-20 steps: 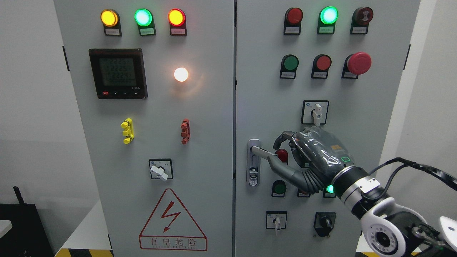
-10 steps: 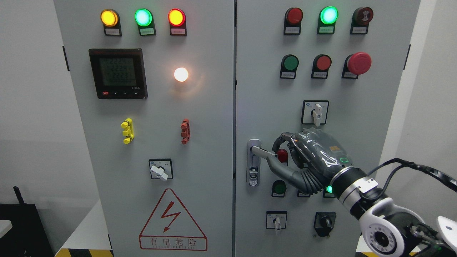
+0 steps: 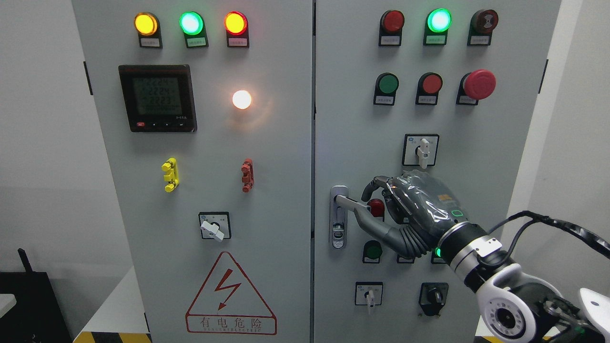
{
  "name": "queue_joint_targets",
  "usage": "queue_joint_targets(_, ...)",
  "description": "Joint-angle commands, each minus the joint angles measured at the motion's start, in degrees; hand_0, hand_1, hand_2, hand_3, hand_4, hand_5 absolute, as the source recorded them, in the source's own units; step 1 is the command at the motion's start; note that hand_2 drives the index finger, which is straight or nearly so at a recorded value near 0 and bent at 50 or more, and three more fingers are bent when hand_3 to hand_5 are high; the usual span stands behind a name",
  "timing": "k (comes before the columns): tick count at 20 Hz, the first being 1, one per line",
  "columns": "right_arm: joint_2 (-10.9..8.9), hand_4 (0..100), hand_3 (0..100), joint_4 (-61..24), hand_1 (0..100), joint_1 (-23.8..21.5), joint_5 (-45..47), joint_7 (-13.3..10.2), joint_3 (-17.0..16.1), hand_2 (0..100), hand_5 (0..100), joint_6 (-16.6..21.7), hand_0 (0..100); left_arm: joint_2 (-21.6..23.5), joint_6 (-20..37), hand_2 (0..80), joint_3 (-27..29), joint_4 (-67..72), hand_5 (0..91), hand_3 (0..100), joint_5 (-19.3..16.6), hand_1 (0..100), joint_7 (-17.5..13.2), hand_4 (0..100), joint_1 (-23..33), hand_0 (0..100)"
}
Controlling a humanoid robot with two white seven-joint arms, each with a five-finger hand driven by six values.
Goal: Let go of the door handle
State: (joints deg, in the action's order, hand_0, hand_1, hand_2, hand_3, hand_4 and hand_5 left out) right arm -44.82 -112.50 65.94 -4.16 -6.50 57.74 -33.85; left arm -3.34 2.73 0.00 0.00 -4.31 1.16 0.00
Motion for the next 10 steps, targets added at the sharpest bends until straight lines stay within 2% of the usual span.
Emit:
queue_joint_targets(1, 0.7, 100, 100, 0.4, 21, -0.1, 0.0, 0.0, 0.0, 42, 100, 0.1, 52, 0.0, 0.0, 0.0, 0.1, 0.5, 0.0, 0, 0.0, 39, 0.0, 0, -0.2, 12)
queue_joint_targets(10, 1.14, 100, 100, 0.4, 21, -0.3, 0.0, 0.0, 0.0, 44, 100, 0.1, 52, 0.0, 0.0, 0.0, 0.1, 0.5, 0.0, 0, 0.0, 39, 0.0, 0, -0.2, 12)
